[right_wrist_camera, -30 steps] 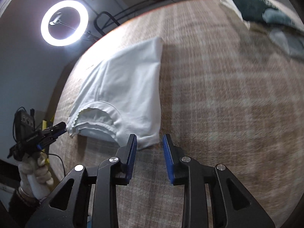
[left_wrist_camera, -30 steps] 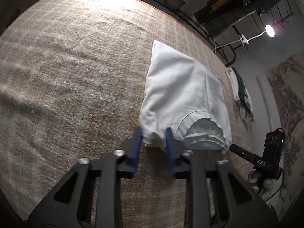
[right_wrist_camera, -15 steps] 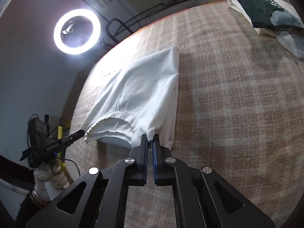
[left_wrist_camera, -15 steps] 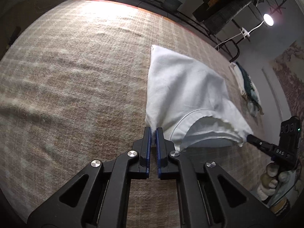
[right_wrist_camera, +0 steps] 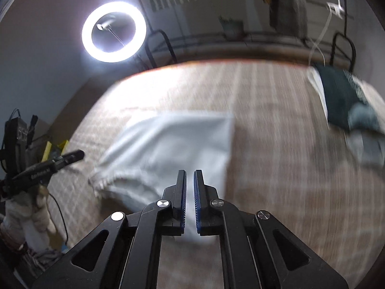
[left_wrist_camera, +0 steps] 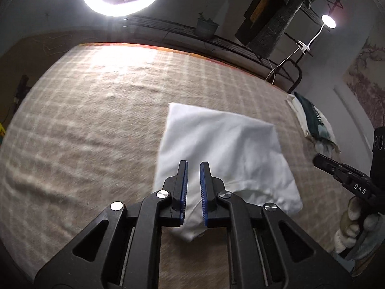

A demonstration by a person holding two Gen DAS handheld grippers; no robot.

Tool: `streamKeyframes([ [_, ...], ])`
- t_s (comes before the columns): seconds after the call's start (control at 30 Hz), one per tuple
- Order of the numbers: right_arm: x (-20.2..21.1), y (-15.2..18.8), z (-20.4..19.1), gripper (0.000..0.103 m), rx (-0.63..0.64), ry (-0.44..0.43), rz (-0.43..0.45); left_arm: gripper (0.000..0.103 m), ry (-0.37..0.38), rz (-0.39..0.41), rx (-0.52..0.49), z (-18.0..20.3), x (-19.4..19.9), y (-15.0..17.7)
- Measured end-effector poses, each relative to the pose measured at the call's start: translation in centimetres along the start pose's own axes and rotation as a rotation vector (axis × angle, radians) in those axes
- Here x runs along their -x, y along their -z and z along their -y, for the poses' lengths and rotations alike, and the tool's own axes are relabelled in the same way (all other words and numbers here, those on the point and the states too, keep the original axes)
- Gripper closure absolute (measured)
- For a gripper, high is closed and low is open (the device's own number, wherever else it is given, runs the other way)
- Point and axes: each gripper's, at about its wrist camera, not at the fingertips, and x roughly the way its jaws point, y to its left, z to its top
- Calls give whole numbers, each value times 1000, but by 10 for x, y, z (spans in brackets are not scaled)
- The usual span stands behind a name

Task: Fold small clothes

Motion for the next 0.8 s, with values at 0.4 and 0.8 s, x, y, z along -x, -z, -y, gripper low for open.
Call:
streamKeyframes([
  [0.4,-94,-54,-32,98,32,-76,-3,95,-43,-37,15,28,-69,-10],
  [0.8,-153,-55,-33,98,73,-4,-143,95,-37,-73,15,18,-86,3],
])
